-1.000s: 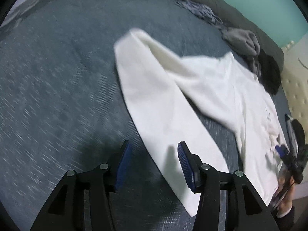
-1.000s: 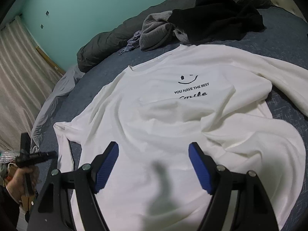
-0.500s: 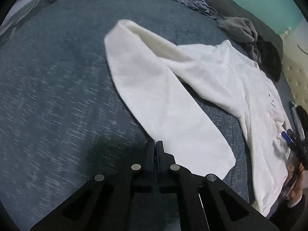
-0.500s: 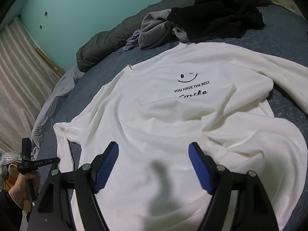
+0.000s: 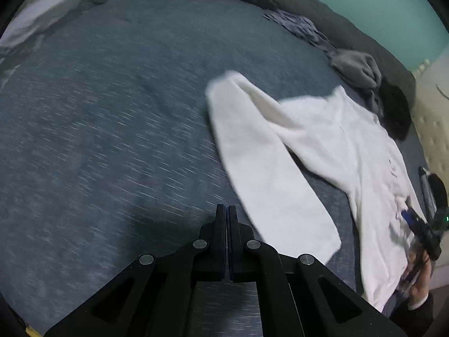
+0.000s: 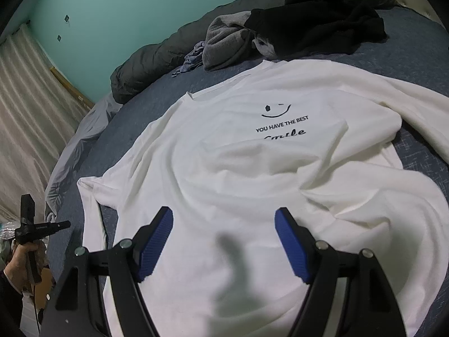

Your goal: Fold clothes

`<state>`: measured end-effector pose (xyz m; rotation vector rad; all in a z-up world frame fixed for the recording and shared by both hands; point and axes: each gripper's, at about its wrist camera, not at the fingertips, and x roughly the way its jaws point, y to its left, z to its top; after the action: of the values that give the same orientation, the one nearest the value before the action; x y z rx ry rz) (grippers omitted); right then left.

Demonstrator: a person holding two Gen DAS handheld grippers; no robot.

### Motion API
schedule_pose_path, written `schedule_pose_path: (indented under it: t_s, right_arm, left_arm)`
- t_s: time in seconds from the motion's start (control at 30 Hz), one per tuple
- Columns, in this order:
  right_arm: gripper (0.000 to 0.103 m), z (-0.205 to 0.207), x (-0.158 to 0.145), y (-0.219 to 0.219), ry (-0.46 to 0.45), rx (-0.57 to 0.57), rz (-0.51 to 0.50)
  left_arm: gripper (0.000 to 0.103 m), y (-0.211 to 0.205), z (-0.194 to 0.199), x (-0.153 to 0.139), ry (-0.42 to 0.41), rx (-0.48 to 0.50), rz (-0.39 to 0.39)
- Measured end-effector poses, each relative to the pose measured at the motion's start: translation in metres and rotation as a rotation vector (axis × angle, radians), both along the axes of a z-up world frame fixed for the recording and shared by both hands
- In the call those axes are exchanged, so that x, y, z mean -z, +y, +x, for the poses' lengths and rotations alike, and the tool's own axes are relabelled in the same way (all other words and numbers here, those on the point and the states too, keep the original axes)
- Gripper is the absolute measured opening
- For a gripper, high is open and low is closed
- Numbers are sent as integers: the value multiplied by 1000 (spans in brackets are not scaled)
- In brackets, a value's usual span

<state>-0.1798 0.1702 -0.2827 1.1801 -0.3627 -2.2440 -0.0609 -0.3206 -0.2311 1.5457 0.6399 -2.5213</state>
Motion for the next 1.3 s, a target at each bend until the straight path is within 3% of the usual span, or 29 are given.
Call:
schedule_pose_path:
  t_s: [0.2,0.4,0.53,0.87,0.93,1.0,1.13,1.23,1.27,1.3]
  right_arm:
    - [76,-1,0,2,0,1,-5]
    - [76,-4,0,6,-8,10,-15]
    - [76,-4,-1,6,-8,11,-17]
    - [76,-4,-1,5,-15,10,-24]
    - [76,-3,-1,5,-14,12,-24]
    - [76,-2,-2,6,-12,13,-26]
    - [76,-3,-3,8,-10,19,-30]
    - [76,-4,-2,8,-18,20,-32]
    - [76,-4,-2,8,-20,20,-32]
    - [76,-4,-2,7,-20,19,-32]
  left_arm:
    - [6,18,-3,25,6,5,77]
    - [6,24,-14,38,-11,-12,96]
    - [0,30,-13,33,-6,5,63]
    - [1,13,6,11,25,-28,57]
    - [11,16,4,18,6,-34,69]
    - [41,19,2,24,-13,-41,80]
    - [52,25,-2,35,-42,-48,93]
    - [50,35,-6,35,-35,-29,81]
    - [31,41,-13,35,-35,-15,70]
    - [4,45,-14,33,-39,-1,50]
